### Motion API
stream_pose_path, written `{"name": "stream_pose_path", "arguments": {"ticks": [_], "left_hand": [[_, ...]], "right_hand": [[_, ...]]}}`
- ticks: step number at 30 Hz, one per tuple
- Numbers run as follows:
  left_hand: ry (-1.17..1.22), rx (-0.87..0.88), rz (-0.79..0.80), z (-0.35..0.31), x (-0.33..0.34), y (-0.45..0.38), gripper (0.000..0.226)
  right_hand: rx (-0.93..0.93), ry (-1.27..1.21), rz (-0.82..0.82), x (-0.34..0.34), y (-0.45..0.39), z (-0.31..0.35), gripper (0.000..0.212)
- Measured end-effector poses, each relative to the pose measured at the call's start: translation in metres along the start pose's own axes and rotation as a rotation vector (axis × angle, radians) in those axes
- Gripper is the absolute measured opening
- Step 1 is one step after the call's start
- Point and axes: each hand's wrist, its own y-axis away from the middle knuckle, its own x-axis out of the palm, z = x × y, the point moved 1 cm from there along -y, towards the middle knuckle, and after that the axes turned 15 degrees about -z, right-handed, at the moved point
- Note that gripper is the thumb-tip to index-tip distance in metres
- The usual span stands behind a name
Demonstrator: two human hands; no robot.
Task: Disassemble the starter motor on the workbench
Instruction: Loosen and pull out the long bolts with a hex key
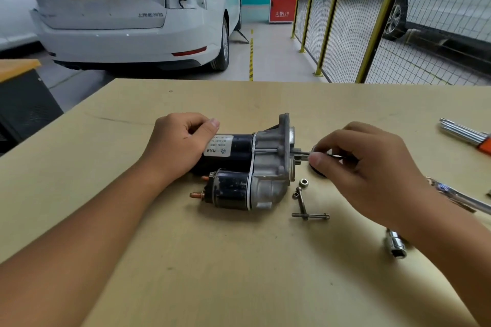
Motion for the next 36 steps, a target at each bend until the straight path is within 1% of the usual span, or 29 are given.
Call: {"name": "stream_pose_path", "arguments": {"ticks": [2,3,4,6,8,9,11,12,15,18,20,24,28,31,34,36], "left_hand": [[-0.024,0.119,-0.101,-0.011,-0.001,0.002,0.018],[0.005,0.172,-0.128,-0.018,0.000,0.004,0.016],[0.057,0.216,-0.124,-0.026,0.001,0.008,0.016],[0.161,0.274,-0.037,-0.039,0.005,0.017,0.016],[0.219,0.264,0.069,-0.049,0.012,0.025,0.012],[0.229,0.247,0.092,-0.051,0.014,0.028,0.012],[0.237,0.213,0.087,-0.053,0.017,0.028,0.012],[0.234,0.201,0.080,-0.053,0.018,0.028,0.012],[0.215,0.196,0.080,-0.051,0.017,0.027,0.016],[0.202,0.184,0.090,-0.050,0.017,0.028,0.017],[0.193,0.183,0.095,-0.051,0.017,0.027,0.018],[0.175,0.182,0.101,-0.050,0.016,0.028,0.020],[0.159,0.195,0.105,-0.051,0.016,0.029,0.022],[0.154,0.208,0.107,-0.051,0.016,0.028,0.027],[0.144,0.209,0.110,-0.051,0.016,0.029,0.035],[0.128,0.219,0.118,-0.054,0.016,0.031,0.043]], "right_hand": [[0.011,0.015,0.013,0.002,0.000,-0.001,0.024],[0.006,0.022,0.016,0.002,0.000,-0.001,0.025],[-0.006,0.027,0.015,0.002,0.000,-0.001,0.025],[-0.040,0.039,-0.008,0.002,-0.001,-0.001,0.016],[-0.067,0.065,-0.031,0.002,0.000,0.000,0.007],[-0.082,0.084,-0.047,0.002,0.000,0.001,0.004],[-0.110,0.112,-0.076,0.001,0.000,0.001,0.002],[-0.108,0.101,-0.080,0.000,-0.001,0.001,0.006],[-0.072,0.058,-0.052,0.000,0.000,-0.001,0.015],[-0.032,0.009,-0.078,0.003,0.003,0.000,0.009],[0.003,-0.011,-0.089,0.003,0.002,-0.001,0.015],[0.030,0.027,-0.018,0.004,0.000,-0.006,0.020],[-0.002,0.051,-0.021,0.005,0.000,-0.004,0.018],[-0.012,0.065,-0.023,0.004,0.001,-0.006,0.010],[-0.028,0.063,-0.019,0.003,0.000,-0.006,0.005],[-0.027,0.058,0.021,0.003,0.000,-0.005,0.005]]}}
